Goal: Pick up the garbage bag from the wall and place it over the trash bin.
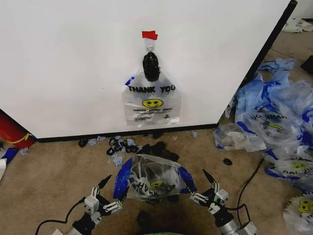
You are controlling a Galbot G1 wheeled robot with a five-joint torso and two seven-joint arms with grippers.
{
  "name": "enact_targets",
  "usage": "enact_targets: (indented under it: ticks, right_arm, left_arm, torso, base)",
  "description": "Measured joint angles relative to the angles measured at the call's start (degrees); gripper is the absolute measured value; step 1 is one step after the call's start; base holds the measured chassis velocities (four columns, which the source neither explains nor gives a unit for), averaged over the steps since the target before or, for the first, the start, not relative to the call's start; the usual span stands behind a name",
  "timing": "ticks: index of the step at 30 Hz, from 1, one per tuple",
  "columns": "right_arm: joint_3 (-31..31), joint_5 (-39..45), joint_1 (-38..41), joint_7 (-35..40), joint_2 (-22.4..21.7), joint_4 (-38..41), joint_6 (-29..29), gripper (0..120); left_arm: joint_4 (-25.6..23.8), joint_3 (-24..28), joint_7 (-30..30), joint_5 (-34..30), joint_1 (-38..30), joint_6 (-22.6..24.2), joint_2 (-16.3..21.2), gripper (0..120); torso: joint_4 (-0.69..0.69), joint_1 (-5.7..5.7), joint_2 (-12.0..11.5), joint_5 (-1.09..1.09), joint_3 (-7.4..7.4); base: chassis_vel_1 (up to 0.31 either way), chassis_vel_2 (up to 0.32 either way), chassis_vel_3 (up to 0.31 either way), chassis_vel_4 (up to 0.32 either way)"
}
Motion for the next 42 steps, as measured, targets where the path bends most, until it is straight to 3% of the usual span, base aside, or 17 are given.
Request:
enact_targets:
  ticks: [14,37,42]
  right_arm:
    - [-0.49,0.03,1.34,0.59,0.06,-0.68,-0.68,100]
    - [-1.74,-0.08,2.38,0.50,-0.01,-1.33,-0.59,100]
    - [-1.76,-0.11,2.26,0.47,0.04,-1.36,-0.59,100]
  left_arm:
    - [-1.14,1.00,5.09,-1.27,-1.17,-1.31,3.36,94]
    - [-2.62,-0.86,8.14,-0.61,1.80,-3.23,3.29,94]
    - [-0.54,1.38,9.32,-0.68,-1.95,-2.93,3.54,94]
  torso:
    - [0.01,0.00,0.00,0.00,0.00]
    - [0.01,0.00,0.00,0.00,0.00]
    - [0.00,0.00,0.00,-0.01,0.00]
  base:
    - [0.000,0.000,0.000,0.000]
    - [0.000,0.000,0.000,0.000]
    - [0.000,0.000,0.000,0.000]
